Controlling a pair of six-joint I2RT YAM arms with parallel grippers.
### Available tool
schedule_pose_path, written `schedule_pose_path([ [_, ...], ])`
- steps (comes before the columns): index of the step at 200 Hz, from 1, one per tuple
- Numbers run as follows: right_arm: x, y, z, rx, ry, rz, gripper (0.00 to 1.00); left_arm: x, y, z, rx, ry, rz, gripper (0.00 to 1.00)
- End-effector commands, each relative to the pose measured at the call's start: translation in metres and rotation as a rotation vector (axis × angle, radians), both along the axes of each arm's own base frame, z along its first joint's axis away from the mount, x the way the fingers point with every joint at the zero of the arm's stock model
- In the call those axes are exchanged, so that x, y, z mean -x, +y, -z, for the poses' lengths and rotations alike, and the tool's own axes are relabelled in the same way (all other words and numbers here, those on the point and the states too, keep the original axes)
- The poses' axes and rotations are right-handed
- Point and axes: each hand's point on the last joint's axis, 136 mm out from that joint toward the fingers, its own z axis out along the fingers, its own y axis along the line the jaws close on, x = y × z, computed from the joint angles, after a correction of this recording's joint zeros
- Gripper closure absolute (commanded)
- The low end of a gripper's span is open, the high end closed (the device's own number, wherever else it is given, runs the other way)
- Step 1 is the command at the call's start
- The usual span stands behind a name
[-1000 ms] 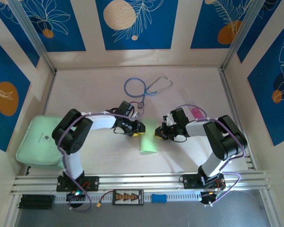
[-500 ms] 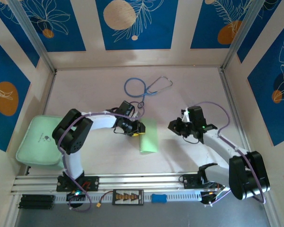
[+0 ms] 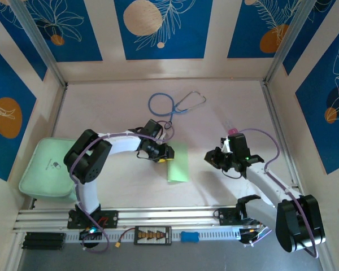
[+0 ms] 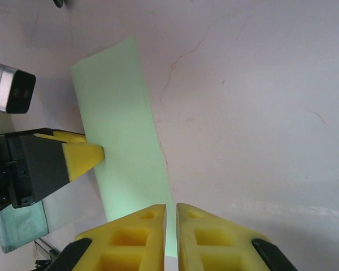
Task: Fold a paper plane with a square sheet of paper (pick it up from the middle)
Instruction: First fold the square sheet of paper in half at the center of the table.
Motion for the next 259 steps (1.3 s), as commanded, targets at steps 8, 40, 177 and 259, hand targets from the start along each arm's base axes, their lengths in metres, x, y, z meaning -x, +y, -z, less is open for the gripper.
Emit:
schedule_pose_path([
  [8, 0.009, 0.004, 0.004, -0.021, 0.038, -0.023, 0.85, 0.001, 0.029, 0.032, -0.183, 0.018, -0.030, 0.57],
  [40, 0.011, 0.005, 0.007, -0.024, 0.044, -0.026, 0.85, 0.002, 0.031, 0.036, -0.209, 0.017, -0.026, 0.57],
  [177, 0.019, 0.015, 0.015, -0.040, 0.070, -0.060, 0.85, 0.004, 0.035, 0.052, -0.242, 0.070, -0.077, 0.60],
  [259, 0.020, 0.020, 0.021, -0.035, 0.086, -0.075, 0.85, 0.006, 0.034, 0.056, -0.256, 0.075, -0.056, 0.58],
])
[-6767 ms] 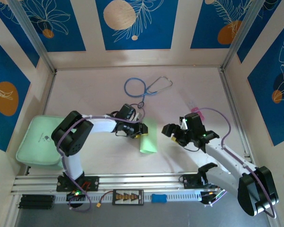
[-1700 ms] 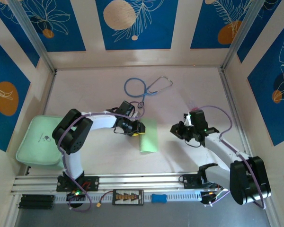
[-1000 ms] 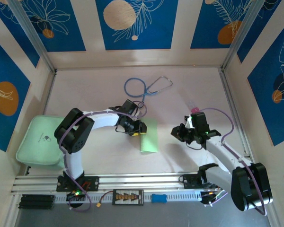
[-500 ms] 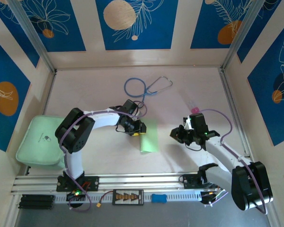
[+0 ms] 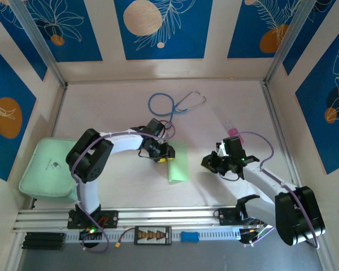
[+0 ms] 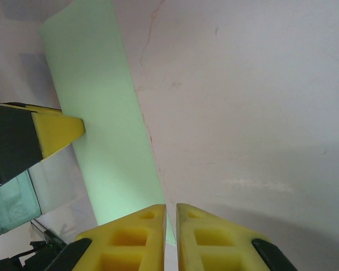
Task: Fold a paper plane with a square sheet of paper (pick it up from the middle)
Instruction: First fold the square sheet of paper in half at the center of the table.
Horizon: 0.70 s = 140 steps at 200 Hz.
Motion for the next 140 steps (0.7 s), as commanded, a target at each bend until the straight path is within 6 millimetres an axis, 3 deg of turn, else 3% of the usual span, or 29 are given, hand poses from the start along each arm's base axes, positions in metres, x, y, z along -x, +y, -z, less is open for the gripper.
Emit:
schedule_pose_path([
  [1, 0.0035, 0.0044, 0.0006, -0.021, 0.013, -0.013, 0.85, 0.0079, 0.0344, 0.0517, -0.202, 0.044, -0.020, 0.58],
  [140, 0.0029, 0.0063, -0.0010, -0.024, 0.014, -0.019, 0.85, 0.0092, 0.0373, 0.0592, -0.256, 0.038, 0.013, 0.57],
])
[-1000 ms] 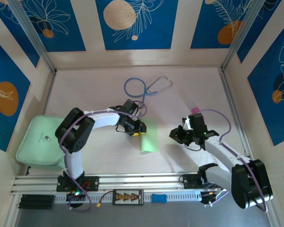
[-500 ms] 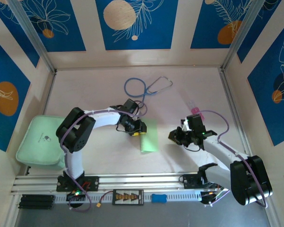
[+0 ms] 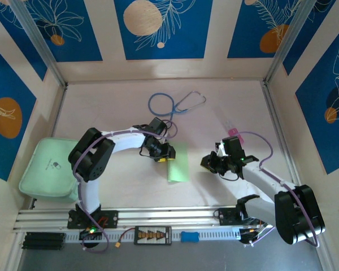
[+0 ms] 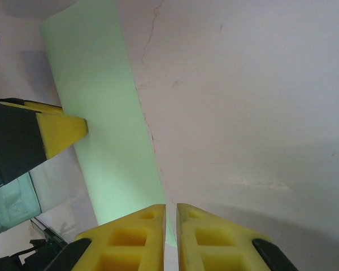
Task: Fold a paper plane with a square sheet of paper (pick it up from the middle)
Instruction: First fold the square sheet of paper in half at the center of the table.
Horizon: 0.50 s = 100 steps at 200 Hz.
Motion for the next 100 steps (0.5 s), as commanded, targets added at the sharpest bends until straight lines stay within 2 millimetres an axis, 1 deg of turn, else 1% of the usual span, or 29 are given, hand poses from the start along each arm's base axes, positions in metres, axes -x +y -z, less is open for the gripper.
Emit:
schedule_pose_path([
  [1, 0.0035, 0.0040, -0.0013, -0.021, 0.016, -0.011, 0.85, 0.0078, 0.0373, 0.0579, -0.214, 0.037, -0.040, 0.57],
  [100, 0.0036, 0.0048, -0.0002, -0.018, 0.019, -0.012, 0.85, 0.0073, 0.0342, 0.0597, -0.211, 0.050, -0.036, 0.57],
])
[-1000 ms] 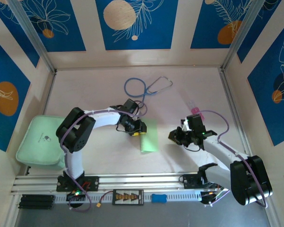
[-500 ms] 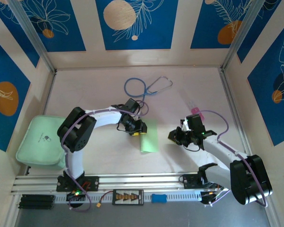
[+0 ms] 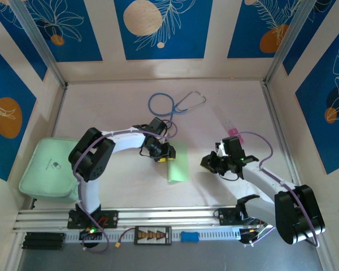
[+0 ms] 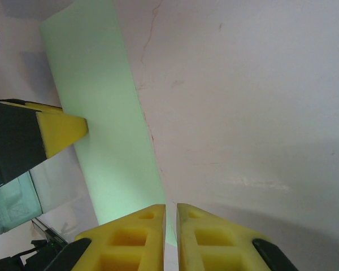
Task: Fold a paper plane with a square sheet of paper (pick it up from the middle)
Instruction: First fold the square sheet of paper in half at the center of the table.
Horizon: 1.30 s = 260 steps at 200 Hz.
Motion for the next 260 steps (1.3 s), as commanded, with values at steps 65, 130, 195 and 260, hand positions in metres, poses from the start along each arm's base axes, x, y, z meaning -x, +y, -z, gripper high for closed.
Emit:
schedule_pose_path([
  [65, 0.000, 0.011, -0.001, -0.012, 0.011, -0.040, 0.83, 0.008, 0.036, 0.061, -0.220, 0.045, -0.010, 0.57],
  [130, -0.017, 0.033, 0.000, 0.001, 0.004, -0.104, 0.86, 0.009, 0.035, 0.061, -0.220, 0.045, 0.004, 0.57],
  [195, -0.036, 0.042, 0.013, 0.085, 0.028, -0.103, 0.89, 0.008, 0.036, 0.061, -0.229, 0.032, 0.024, 0.56],
  [260, -0.030, 0.020, 0.014, 0.095, 0.024, -0.027, 0.88, 0.007, 0.036, 0.064, -0.231, 0.036, 0.029, 0.55],
])
